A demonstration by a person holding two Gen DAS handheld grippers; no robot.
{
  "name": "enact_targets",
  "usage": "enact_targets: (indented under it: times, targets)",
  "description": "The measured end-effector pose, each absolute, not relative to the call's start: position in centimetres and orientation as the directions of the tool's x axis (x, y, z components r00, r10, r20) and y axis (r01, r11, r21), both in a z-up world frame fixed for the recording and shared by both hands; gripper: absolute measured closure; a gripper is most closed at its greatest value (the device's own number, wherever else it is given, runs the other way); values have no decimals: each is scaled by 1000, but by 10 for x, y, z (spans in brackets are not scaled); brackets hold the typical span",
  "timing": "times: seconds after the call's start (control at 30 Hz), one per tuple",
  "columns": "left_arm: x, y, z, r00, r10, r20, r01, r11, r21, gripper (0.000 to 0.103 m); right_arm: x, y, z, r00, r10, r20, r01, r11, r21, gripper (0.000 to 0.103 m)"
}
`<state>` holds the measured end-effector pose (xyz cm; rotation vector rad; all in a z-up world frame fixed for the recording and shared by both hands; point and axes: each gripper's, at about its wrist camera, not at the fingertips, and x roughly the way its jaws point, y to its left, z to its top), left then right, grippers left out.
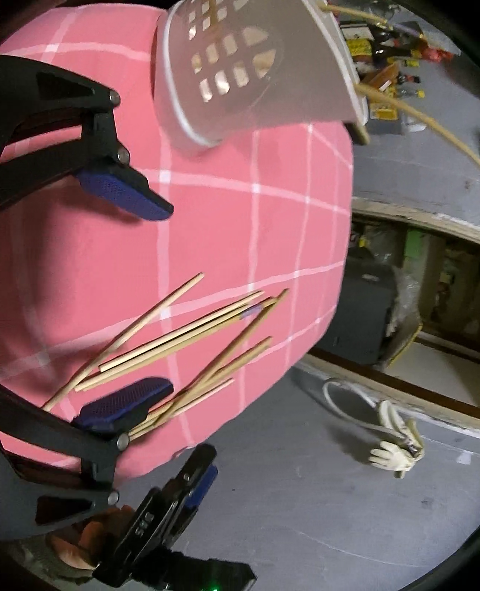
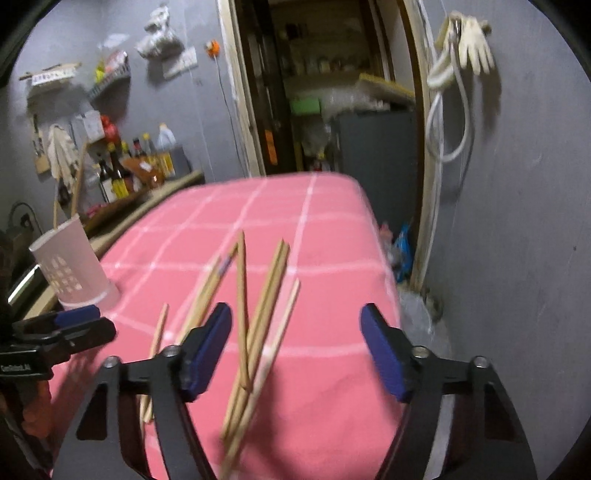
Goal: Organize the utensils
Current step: 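Move both open tools back to the chopstick pile, then close the left tool on a chopstick while the right tool grasps another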
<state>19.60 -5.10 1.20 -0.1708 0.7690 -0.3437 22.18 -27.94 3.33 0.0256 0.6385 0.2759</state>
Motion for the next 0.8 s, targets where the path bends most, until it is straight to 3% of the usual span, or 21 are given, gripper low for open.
enact_targets:
  times: [0.07, 0.27, 0.47, 0.8]
  targets:
    - [200, -54, 7, 636, -374, -675, 245, 927, -283, 35, 225, -279, 29, 744, 268, -613, -251, 961, 115, 50]
    - [214, -60, -6, 550, -385, -741, 238, 923, -303, 53, 231, -269, 19, 686, 282, -670, -285, 952, 109, 67]
    - [219, -69, -10, 539, -334, -774, 229, 942, -246, 59, 237, -258, 13, 647, 261, -716, -299, 951, 76, 77]
    - [230, -81, -19, 505, -335, -796, 274, 936, -220, 87, 248, -255, 3, 576, 258, -775, -312, 946, 82, 83]
